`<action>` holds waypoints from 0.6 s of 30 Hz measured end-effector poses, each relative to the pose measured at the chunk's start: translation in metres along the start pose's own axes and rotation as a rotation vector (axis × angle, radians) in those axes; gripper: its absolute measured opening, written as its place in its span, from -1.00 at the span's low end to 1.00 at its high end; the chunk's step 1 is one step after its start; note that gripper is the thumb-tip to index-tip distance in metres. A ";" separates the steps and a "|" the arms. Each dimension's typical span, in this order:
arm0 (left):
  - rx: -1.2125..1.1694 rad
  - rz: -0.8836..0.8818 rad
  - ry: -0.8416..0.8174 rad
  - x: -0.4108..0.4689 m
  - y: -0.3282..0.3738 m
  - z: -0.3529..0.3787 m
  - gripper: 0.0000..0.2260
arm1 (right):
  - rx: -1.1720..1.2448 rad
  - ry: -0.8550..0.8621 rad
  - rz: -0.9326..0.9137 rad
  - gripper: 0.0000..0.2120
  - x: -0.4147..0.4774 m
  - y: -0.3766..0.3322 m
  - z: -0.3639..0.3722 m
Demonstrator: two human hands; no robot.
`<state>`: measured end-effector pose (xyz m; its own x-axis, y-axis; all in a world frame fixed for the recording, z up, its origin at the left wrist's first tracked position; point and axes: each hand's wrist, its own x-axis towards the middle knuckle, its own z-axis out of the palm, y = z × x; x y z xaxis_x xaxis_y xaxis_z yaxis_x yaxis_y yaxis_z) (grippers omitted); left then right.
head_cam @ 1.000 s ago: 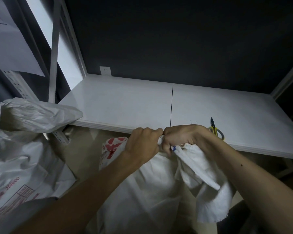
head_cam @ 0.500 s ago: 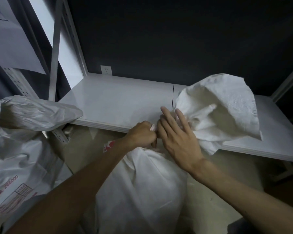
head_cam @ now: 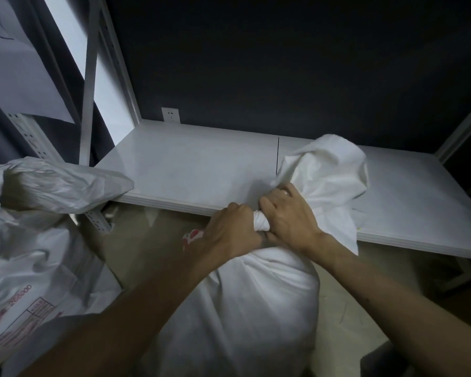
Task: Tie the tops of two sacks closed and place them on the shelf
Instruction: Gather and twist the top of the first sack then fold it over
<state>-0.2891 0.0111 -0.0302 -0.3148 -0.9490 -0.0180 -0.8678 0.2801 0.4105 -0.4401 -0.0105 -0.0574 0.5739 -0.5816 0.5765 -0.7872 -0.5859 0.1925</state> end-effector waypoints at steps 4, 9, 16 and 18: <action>0.190 0.055 0.177 -0.005 -0.001 0.007 -0.72 | 0.323 -0.522 0.194 -0.79 0.018 0.003 -0.023; 0.316 0.094 0.235 -0.003 0.004 0.018 -0.80 | 0.550 -0.870 0.375 -0.75 0.032 0.010 -0.043; 0.197 0.210 0.173 -0.002 -0.001 0.020 -0.59 | 0.538 -1.068 0.426 -0.66 0.039 0.015 -0.052; 0.014 0.199 0.071 -0.001 -0.003 0.014 -0.61 | 0.614 -1.103 0.494 -0.51 0.039 0.018 -0.053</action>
<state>-0.2920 0.0130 -0.0445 -0.4531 -0.8824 0.1265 -0.7966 0.4645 0.3870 -0.4440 -0.0143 0.0103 0.3716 -0.7786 -0.5056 -0.9014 -0.1723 -0.3973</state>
